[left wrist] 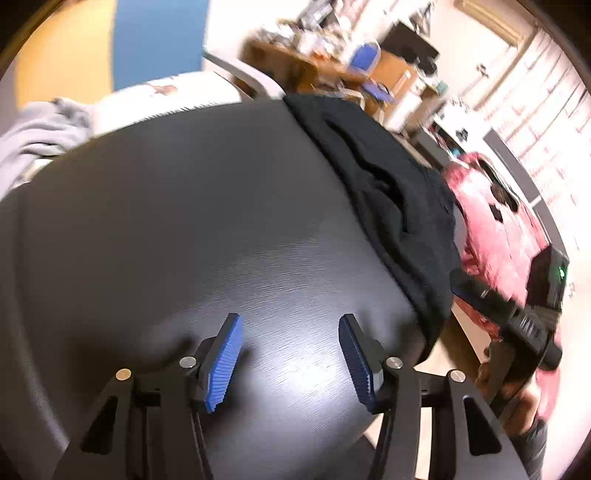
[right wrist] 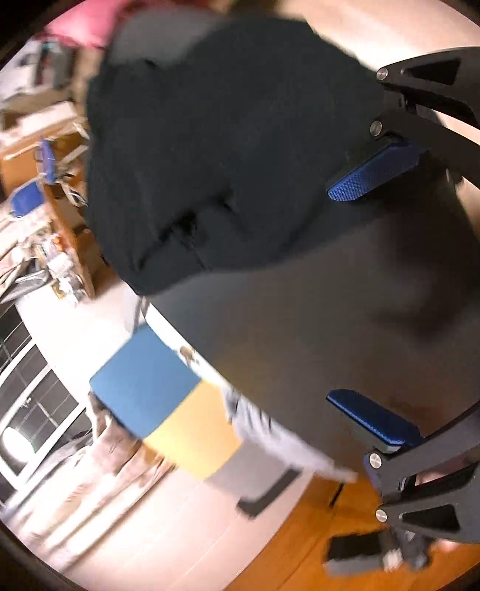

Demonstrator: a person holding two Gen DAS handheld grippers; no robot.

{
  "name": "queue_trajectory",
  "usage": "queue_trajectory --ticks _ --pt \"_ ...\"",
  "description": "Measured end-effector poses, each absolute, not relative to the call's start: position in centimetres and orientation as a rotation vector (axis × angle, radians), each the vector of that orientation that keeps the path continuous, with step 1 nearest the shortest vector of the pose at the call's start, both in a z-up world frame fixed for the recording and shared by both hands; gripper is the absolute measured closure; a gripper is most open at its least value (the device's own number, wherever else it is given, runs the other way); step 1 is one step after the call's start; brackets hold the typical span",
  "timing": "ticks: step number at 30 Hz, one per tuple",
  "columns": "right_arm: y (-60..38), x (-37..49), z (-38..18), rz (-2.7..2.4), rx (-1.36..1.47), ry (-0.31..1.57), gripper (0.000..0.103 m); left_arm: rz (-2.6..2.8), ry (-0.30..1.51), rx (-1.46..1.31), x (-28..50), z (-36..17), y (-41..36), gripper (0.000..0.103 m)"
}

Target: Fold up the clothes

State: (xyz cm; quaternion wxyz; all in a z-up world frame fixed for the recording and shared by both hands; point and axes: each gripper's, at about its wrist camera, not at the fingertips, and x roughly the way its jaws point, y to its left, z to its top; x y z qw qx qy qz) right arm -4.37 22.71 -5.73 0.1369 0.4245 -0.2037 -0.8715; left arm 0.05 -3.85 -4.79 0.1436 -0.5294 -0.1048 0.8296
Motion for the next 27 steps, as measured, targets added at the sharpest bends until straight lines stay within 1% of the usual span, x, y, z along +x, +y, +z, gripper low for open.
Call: queue_trajectory --ticks 1,2,4,8,10,11,16,21,23,24,27 --pt "23.2 -4.6 -5.7 -2.577 1.251 -0.531 0.0 2.37 -0.291 -1.535 -0.9 -4.9 -2.8 0.051" --pt "23.7 -4.7 -6.1 -2.581 1.261 -0.545 0.0 2.368 -0.277 -1.529 -1.6 -4.9 -2.0 0.052" --pt "24.9 -4.7 -6.9 -2.571 1.275 -0.596 0.0 2.357 -0.261 -1.517 -2.9 -5.0 -0.5 0.053" --pt "27.2 -4.8 -8.6 -2.55 1.304 -0.699 0.0 2.287 -0.354 -1.486 -6.3 -5.9 1.7 0.053" --pt "28.1 -3.9 -9.1 -2.538 1.294 -0.758 0.0 2.268 -0.381 -1.477 -8.3 -6.6 3.3 0.052" --pt "28.7 -3.1 -9.4 -2.529 1.291 -0.795 0.0 2.255 -0.37 -1.503 -9.2 -7.3 4.3 0.052" --pt "30.3 -2.3 -10.4 -2.555 1.308 -0.837 0.0 2.146 -0.341 -1.634 -12.0 -10.5 8.7 0.051" --pt "31.8 -1.7 -11.3 -2.584 1.326 -0.875 0.0 2.185 -0.2 -1.659 -13.4 -11.9 12.5 0.05" --pt "32.4 -1.4 -11.7 -2.595 1.333 -0.89 0.0 2.236 -0.134 -1.624 -13.7 -12.1 14.1 0.05" --pt "32.7 -1.3 -11.9 -2.601 1.337 -0.898 0.0 2.26 -0.076 -1.611 -13.7 -12.2 14.9 0.049" --pt "32.6 -1.4 -11.9 -2.604 1.338 -0.883 0.0 2.332 0.196 -1.517 -12.1 -12.3 17.2 0.048"
